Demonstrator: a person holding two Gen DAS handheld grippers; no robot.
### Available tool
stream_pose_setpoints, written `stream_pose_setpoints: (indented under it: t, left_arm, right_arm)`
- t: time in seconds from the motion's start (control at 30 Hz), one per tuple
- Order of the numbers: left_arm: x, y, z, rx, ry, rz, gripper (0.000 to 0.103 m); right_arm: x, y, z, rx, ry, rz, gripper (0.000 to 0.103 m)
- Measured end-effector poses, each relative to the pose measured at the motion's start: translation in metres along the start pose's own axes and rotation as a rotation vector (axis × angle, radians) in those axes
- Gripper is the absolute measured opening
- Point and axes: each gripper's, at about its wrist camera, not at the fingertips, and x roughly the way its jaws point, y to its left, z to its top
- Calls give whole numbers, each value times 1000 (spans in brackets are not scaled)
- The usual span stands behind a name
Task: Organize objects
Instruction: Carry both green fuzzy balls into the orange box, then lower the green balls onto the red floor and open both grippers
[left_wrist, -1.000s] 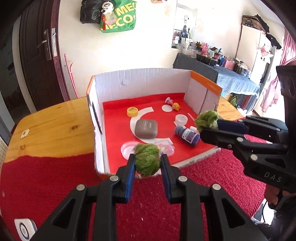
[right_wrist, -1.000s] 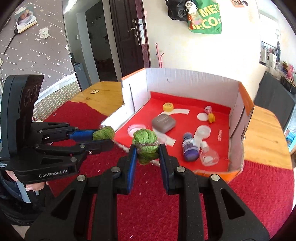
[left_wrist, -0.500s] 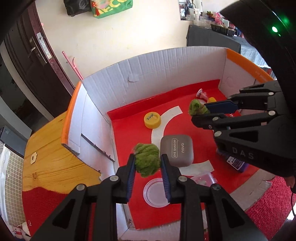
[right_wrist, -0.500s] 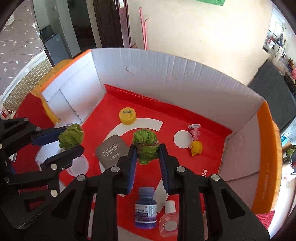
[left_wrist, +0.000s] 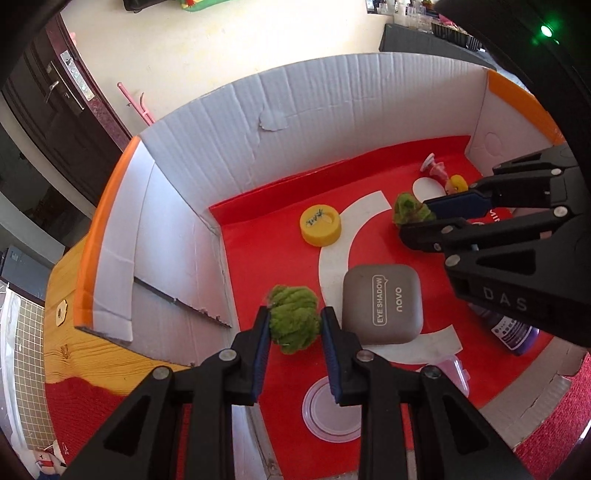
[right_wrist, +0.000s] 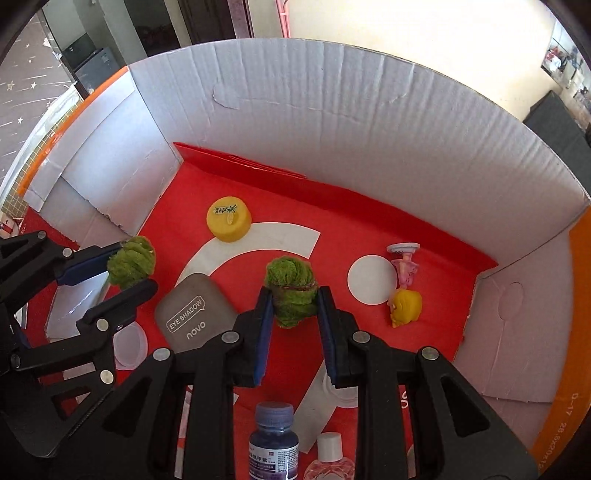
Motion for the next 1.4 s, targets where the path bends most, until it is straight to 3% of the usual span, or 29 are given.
stream_pose_setpoints:
  t: [0.67, 0.83, 1.4]
  left_arm:
    - [2, 7, -6, -24, 23, -14, 30]
    - [-2, 11, -8, -26, 19, -20, 37]
    - [-6, -6, -14, -25, 12, -30, 39]
  right_arm:
    - [-5, -4, -15, -4, 33, -15, 23]
    - [-8, -4, -20, -7, 36, -22, 24]
    - [-22, -9, -38, -7, 39, -38, 25]
